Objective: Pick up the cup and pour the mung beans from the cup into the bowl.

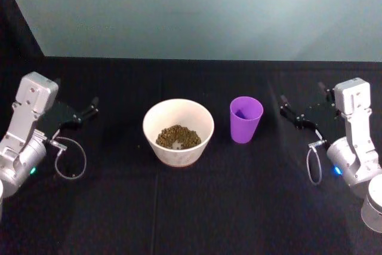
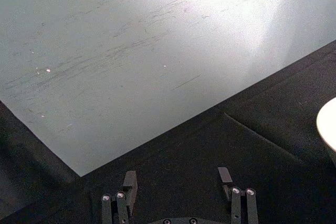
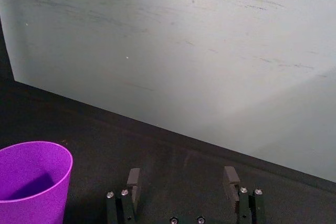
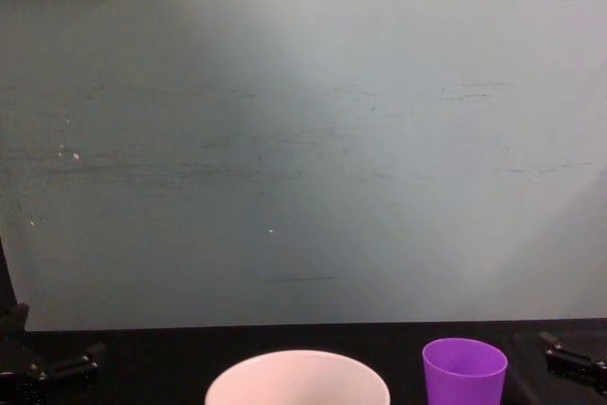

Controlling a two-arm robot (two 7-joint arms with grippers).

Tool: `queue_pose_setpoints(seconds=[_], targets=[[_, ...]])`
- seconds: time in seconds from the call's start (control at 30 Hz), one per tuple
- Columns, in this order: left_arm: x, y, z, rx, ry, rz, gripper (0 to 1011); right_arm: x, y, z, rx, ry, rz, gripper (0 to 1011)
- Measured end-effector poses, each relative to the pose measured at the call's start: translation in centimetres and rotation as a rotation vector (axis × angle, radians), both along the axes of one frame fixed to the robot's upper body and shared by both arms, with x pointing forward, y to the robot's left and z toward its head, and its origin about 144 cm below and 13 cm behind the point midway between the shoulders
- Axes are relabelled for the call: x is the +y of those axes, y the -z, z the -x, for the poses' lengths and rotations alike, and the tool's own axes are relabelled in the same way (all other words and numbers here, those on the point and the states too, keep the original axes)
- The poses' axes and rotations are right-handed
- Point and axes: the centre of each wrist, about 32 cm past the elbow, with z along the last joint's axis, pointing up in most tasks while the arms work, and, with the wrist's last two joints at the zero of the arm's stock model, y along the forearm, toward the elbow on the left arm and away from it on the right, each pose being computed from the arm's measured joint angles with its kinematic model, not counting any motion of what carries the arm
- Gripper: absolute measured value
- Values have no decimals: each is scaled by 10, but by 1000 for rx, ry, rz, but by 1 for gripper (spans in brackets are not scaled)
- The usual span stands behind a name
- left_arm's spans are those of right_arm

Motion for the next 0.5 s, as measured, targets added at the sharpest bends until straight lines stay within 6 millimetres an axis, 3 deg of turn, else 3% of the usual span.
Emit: queue_pose_setpoints(seconds=[0.5], targets=[[0,0,0,0,0,0,1000,0,0,0,1,0,-1,1003]])
